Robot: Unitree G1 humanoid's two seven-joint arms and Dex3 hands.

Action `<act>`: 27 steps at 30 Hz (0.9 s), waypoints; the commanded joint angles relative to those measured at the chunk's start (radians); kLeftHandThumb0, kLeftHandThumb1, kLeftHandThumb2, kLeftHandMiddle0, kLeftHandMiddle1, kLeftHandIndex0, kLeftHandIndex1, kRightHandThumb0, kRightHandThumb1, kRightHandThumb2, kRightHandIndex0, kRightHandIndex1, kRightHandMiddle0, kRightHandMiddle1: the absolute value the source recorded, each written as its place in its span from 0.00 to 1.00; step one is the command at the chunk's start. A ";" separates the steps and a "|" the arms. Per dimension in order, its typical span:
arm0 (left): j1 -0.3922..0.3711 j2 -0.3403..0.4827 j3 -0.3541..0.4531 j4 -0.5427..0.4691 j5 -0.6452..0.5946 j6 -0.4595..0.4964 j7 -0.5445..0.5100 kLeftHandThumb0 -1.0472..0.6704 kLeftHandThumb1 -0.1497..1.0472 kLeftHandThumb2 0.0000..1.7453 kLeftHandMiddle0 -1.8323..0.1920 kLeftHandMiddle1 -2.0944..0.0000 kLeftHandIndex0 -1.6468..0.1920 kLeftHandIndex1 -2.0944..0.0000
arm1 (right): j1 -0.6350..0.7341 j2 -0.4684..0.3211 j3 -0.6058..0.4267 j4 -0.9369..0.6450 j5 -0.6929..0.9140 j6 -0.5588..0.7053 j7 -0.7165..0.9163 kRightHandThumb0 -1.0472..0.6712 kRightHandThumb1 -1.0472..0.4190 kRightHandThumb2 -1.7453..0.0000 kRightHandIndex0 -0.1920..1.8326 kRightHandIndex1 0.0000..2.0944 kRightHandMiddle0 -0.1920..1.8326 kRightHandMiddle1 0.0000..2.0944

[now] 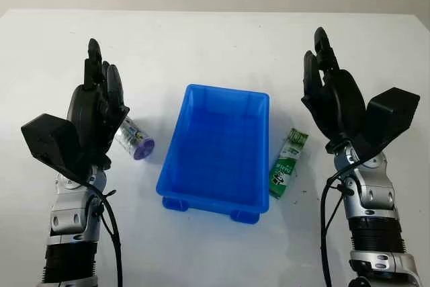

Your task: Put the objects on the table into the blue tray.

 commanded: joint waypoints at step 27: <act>0.020 0.002 -0.001 -0.025 0.003 0.002 0.002 0.17 1.00 0.40 1.00 1.00 1.00 1.00 | -0.050 -0.547 -0.005 -0.212 -0.247 0.056 0.277 0.27 0.14 0.97 0.29 0.08 0.29 0.05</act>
